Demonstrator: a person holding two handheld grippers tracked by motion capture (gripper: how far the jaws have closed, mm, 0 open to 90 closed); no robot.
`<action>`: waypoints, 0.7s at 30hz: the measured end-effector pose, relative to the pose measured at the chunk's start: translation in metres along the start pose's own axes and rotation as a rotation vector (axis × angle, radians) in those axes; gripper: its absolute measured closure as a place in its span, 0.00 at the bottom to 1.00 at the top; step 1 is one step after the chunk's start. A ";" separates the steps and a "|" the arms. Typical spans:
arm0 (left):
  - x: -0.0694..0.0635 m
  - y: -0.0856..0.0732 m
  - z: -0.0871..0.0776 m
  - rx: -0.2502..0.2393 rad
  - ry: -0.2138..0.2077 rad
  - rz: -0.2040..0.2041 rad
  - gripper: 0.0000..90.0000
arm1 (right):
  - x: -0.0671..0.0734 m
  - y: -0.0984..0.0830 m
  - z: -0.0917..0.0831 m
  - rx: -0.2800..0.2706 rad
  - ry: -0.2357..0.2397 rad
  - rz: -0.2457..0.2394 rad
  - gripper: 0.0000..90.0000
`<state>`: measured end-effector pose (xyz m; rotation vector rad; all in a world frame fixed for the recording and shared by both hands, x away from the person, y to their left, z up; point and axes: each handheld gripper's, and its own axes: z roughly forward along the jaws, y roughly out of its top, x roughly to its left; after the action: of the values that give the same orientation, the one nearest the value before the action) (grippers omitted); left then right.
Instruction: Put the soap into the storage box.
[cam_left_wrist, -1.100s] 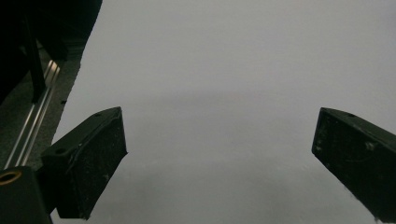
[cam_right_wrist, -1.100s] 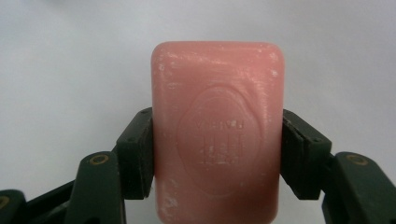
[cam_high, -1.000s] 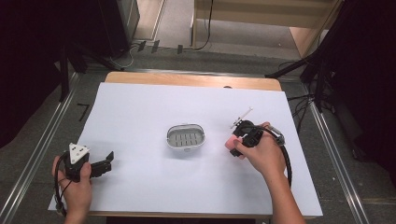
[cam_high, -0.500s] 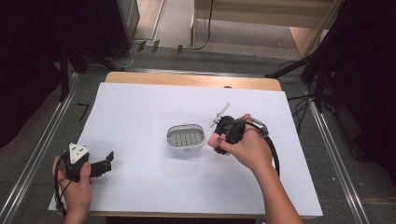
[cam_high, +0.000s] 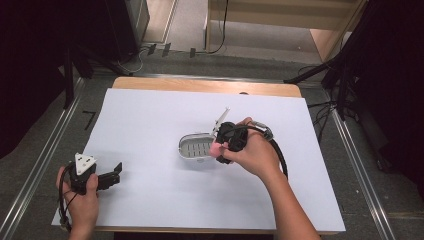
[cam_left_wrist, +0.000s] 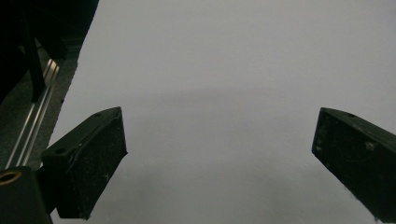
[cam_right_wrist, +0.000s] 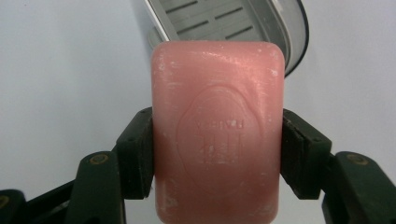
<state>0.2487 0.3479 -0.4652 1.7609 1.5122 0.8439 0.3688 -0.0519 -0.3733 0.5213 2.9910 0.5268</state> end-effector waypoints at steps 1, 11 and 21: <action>0.000 0.000 0.000 0.003 -0.001 0.001 0.04 | -0.001 0.002 0.000 -0.002 0.006 -0.016 0.43; 0.000 0.000 0.000 0.002 -0.003 0.003 0.04 | -0.002 0.025 0.004 -0.008 0.018 -0.079 0.43; 0.000 0.000 0.000 0.005 -0.003 0.005 0.04 | -0.005 0.044 0.009 -0.009 0.039 -0.126 0.43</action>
<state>0.2489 0.3479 -0.4652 1.7697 1.5095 0.8410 0.3884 -0.0111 -0.3671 0.3221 3.0311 0.5459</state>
